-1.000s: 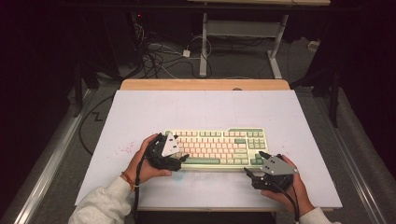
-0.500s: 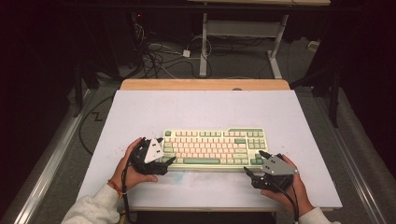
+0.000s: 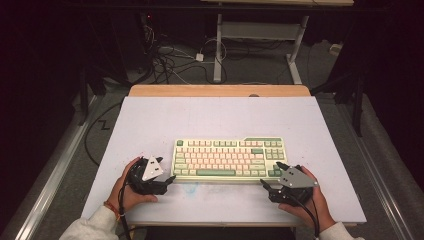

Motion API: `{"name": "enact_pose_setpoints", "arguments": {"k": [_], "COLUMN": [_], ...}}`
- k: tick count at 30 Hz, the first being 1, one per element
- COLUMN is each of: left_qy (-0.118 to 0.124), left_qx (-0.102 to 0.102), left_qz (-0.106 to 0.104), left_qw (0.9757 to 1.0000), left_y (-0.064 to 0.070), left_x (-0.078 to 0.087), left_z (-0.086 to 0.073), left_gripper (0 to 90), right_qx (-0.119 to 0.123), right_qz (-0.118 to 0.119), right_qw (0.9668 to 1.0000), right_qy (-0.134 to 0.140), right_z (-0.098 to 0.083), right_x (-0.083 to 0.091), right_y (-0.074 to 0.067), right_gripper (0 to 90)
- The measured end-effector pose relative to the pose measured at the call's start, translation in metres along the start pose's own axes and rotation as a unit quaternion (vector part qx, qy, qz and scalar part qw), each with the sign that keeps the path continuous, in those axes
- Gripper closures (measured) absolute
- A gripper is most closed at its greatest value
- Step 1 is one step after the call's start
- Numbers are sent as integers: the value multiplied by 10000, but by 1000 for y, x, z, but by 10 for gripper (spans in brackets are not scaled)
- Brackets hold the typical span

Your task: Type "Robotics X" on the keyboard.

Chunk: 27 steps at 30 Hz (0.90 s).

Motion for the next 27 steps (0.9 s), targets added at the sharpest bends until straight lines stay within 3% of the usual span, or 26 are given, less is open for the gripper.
{"name": "enact_pose_setpoints", "arguments": {"k": [2,5,10,12,18,22,27], "left_qy": [-35,-9,-69,-14,45,183,271], "left_qx": [120,242,230,211,179,260,191], "left_qz": [-49,-189,-300,-446,-477,-583,-714], "left_qw": [9999,9995,9993,9988,9987,9978,9969], "left_y": [0,-2,-2,-1,-2,-4,-8], "left_x": [1,3,4,5,6,6,1], "left_z": [-3,-5,-5,-3,6,15,28], "left_gripper": [314,475,772,848,877,878,877], "right_qx": [3,3,16,17,13,22,24], "right_qz": [1,6,10,10,16,27,16], "right_qw": [10000,10000,10000,10000,10000,10000,10000], "right_qy": [-1,-7,-13,-18,-25,-39,-49], "right_z": [0,0,0,0,-1,-1,0], "right_x": [0,0,-1,-1,-1,-1,-2], "right_y": [0,0,0,0,0,-1,0], "right_gripper": [255,255,255,255,255,255,255]}}
Point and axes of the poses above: each handheld gripper's, and its own axes: x roughly backward along the jaws, z roughly out of its top, y roughly to its right, the point moved 7 cm from there along -x, roughly forward along the jaws, and after that the axes turned 15 degrees about -x, right-handed, at the moved point
